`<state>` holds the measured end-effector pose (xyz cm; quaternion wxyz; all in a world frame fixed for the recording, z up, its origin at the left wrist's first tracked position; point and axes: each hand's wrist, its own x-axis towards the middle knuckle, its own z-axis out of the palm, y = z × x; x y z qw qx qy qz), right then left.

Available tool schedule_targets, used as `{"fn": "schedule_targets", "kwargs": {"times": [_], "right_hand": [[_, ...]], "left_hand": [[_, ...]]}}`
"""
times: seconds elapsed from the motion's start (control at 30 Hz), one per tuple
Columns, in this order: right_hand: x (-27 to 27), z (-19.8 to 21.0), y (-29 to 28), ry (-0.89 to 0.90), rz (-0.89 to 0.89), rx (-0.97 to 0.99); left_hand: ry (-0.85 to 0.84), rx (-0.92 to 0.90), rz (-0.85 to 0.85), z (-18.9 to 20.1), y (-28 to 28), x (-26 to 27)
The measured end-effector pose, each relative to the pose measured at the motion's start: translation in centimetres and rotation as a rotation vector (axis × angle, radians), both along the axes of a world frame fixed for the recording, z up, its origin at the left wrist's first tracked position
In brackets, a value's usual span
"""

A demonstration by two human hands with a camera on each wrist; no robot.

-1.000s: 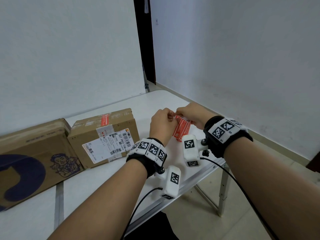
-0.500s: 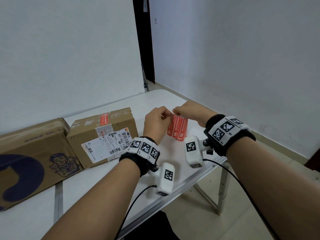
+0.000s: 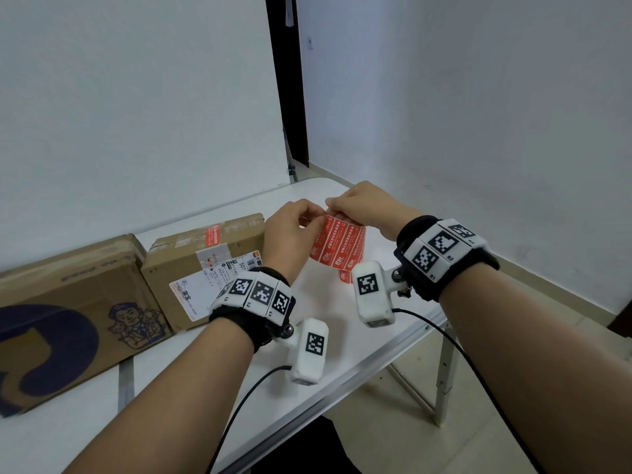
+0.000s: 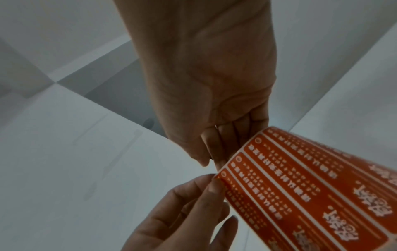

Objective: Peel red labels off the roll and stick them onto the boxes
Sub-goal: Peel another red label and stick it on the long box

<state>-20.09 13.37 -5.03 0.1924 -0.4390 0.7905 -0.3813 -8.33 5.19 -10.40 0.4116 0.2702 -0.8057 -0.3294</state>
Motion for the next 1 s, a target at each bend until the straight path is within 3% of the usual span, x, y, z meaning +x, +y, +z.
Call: {"fn": "schedule_targets", "kwargs": {"times": [0.27,0.53,0.67,1.0], "right_hand": [[0.57,0.40,-0.29,-0.401,-0.021,-0.105],[0.54,0.18,-0.33,-0.498,-0.095,-0.089],[0.63,0.08,-0.39,-0.443,-0.126,-0.087],[0.95,-0.07,0.26,-0.487,-0.093,-0.210]], "left_hand": [[0.051,-0.012,0.019,0.54,0.52,0.35],[-0.026,-0.105,0.013,0.75,0.75,0.72],[-0.072,-0.179,0.010,0.80,0.68,0.48],[-0.141,-0.262,0.038,0.71,0.68,0.12]]}}
